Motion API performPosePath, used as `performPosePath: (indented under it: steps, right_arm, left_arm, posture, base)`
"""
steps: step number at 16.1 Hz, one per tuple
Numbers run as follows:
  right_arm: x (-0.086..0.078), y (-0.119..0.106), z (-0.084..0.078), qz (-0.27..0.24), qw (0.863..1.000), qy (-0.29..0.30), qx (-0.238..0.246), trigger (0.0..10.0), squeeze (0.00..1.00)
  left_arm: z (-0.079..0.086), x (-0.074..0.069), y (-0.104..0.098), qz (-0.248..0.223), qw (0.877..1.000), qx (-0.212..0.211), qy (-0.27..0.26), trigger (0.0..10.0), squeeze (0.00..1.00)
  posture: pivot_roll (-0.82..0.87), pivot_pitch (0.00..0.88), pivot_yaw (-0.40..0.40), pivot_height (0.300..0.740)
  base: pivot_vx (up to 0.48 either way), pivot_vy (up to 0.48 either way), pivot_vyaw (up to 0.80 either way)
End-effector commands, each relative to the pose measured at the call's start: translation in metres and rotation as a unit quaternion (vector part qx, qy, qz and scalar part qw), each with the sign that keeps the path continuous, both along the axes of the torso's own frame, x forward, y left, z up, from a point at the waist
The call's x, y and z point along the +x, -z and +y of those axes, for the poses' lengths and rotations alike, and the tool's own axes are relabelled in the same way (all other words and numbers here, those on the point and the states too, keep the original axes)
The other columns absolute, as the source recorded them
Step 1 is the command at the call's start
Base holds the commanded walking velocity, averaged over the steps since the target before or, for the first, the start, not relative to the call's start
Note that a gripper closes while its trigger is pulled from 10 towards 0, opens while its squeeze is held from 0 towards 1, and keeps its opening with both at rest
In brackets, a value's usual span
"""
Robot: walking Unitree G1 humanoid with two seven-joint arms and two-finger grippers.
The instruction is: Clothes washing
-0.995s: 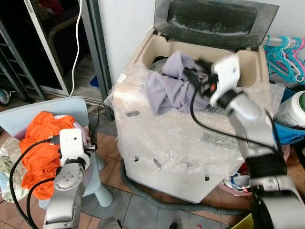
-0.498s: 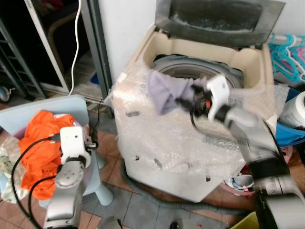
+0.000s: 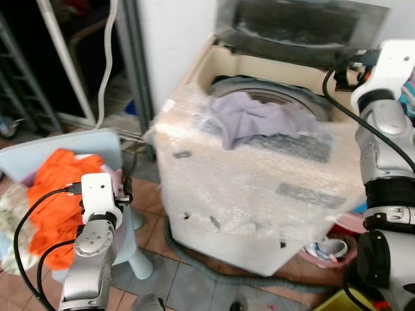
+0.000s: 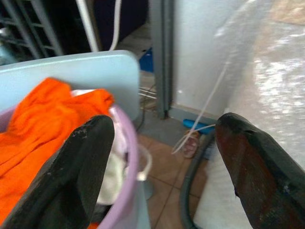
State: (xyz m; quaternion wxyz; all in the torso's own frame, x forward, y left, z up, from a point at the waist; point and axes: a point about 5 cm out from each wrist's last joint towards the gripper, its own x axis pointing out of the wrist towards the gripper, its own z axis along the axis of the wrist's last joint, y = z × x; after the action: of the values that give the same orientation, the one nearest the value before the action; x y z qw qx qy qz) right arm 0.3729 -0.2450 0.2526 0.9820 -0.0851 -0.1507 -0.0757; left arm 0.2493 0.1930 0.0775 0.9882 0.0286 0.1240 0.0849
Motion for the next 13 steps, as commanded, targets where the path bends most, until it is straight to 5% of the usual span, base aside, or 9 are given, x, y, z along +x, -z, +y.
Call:
performPosePath:
  steps: [1,3,5,7,9,11,12,13]
  right_arm:
    - [-0.002,-0.003,0.013,-0.017,0.999,-0.025,-0.012,10.0,1.00]
    - [-0.013,0.002,0.048,-0.028,0.986,-0.165,-0.002,10.0,1.00]
    - [-0.035,0.027,0.084,0.031,0.945,-0.326,-0.028,10.0,1.00]
    - [-0.056,0.056,0.101,0.098,0.900,-0.421,-0.051,10.0,1.00]
    - [-0.066,0.075,0.109,0.150,0.871,-0.463,-0.071,10.0,1.00]
    - [-0.061,0.093,0.105,0.202,0.876,-0.429,-0.092,10.0,1.00]
    - [-0.050,0.095,0.097,0.219,0.896,-0.378,-0.075,10.0,1.00]
    - [-0.047,0.095,0.094,0.223,0.902,-0.363,-0.070,10.0,1.00]
  left_arm:
    - [0.000,0.001,0.000,0.000,1.000,0.004,0.001,10.0,0.00]
    - [0.000,0.002,-0.002,-0.004,1.000,0.006,-0.002,10.0,0.00]
    - [0.001,0.002,-0.002,-0.005,1.000,0.005,-0.002,10.0,0.00]
    - [0.000,0.003,-0.002,-0.006,1.000,0.004,0.003,10.0,0.00]
    - [-0.001,0.004,-0.003,-0.008,1.000,0.003,0.005,10.0,0.00]
    - [-0.002,0.005,-0.004,-0.010,1.000,0.004,0.008,10.0,0.00]
    - [-0.002,0.005,-0.004,-0.010,1.000,0.002,0.007,10.0,0.00]
    - [-0.002,0.005,-0.004,-0.010,1.000,0.002,0.006,10.0,0.00]
  posture:
    - [-0.03,0.000,-0.005,0.740]
    - [-0.02,0.000,-0.006,0.740]
    - [-0.03,0.000,-0.004,0.740]
    - [-0.03,0.000,-0.001,0.740]
    - [-0.03,0.000,0.002,0.740]
    - [-0.03,0.000,0.001,0.740]
    - [-0.02,0.000,-0.001,0.740]
    - [-0.02,0.000,-0.001,0.740]
  base:
    - [0.000,0.000,0.00]
    - [0.000,0.000,0.00]
    - [0.000,0.000,0.00]
    - [0.000,0.000,0.00]
    - [0.000,0.000,0.00]
    - [0.000,0.000,0.00]
    - [0.000,0.000,0.00]
    - [0.000,0.000,0.00]
